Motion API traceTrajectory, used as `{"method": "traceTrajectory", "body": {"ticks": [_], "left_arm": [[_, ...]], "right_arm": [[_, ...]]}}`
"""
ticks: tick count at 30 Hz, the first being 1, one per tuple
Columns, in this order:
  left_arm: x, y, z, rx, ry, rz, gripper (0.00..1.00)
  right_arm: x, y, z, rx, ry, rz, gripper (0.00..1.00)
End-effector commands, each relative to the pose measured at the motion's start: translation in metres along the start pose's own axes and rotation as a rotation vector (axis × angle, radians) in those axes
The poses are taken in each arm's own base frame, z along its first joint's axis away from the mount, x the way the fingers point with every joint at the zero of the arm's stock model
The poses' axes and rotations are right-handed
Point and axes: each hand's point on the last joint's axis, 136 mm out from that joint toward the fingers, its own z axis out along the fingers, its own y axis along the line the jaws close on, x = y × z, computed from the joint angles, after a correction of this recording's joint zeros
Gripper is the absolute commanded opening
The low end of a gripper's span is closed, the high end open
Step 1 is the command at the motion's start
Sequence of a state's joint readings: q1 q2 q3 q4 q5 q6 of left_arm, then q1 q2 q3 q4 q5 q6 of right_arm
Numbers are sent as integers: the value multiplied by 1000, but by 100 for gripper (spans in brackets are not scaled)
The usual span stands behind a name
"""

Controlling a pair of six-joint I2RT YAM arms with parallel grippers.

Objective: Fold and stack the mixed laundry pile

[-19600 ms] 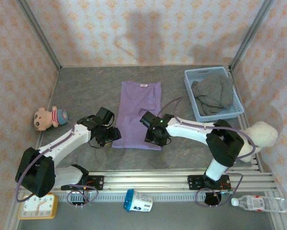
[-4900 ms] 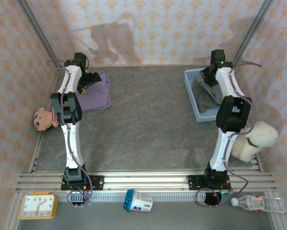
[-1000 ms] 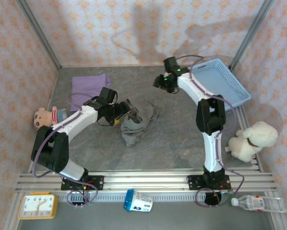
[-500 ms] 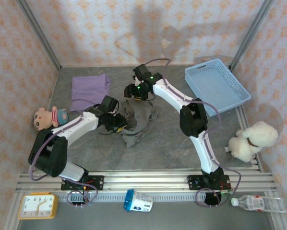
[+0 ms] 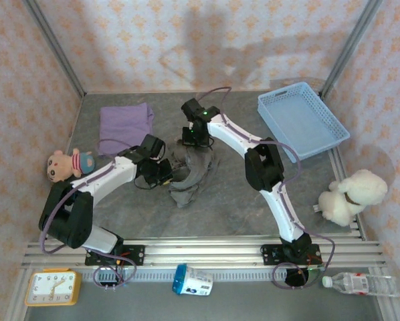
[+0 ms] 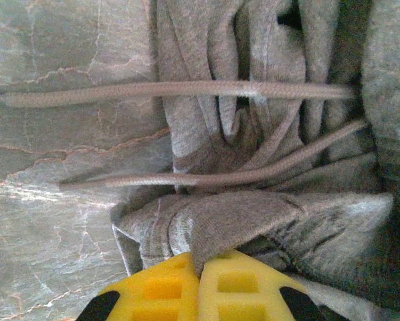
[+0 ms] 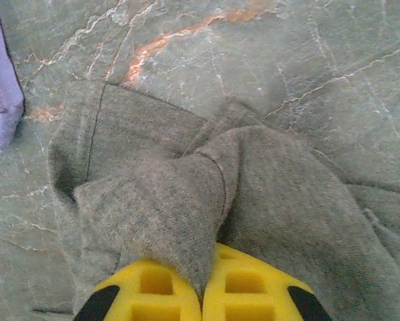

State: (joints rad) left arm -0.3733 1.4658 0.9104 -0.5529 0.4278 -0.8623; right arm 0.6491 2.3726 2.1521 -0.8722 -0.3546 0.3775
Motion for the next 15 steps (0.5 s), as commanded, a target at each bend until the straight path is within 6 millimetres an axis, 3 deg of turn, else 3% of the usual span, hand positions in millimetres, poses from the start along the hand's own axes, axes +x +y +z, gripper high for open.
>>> {"method": "traceTrajectory", "body": {"ticks": [1,4,7,11,15], "left_arm": [[-22,-13,-13,-41,-72,22,0],[-55,-47,-38,-11,-147,61,0],[-98,-90,-79,56,-237,91,0],[-154,-141,-151,162,-379,115,0],[-184,-172,-222,265,-515,130,0]], "right_arm": [[-32,-5,-55,-30,-118,72,0],[-69,-5,-97,-110,-218,128,0],[-117,-7,-154,-241,-343,195,0],[-172,-8,-253,-479,-532,268,0],[-189,-10,-348,-661,-683,246,0]]}}
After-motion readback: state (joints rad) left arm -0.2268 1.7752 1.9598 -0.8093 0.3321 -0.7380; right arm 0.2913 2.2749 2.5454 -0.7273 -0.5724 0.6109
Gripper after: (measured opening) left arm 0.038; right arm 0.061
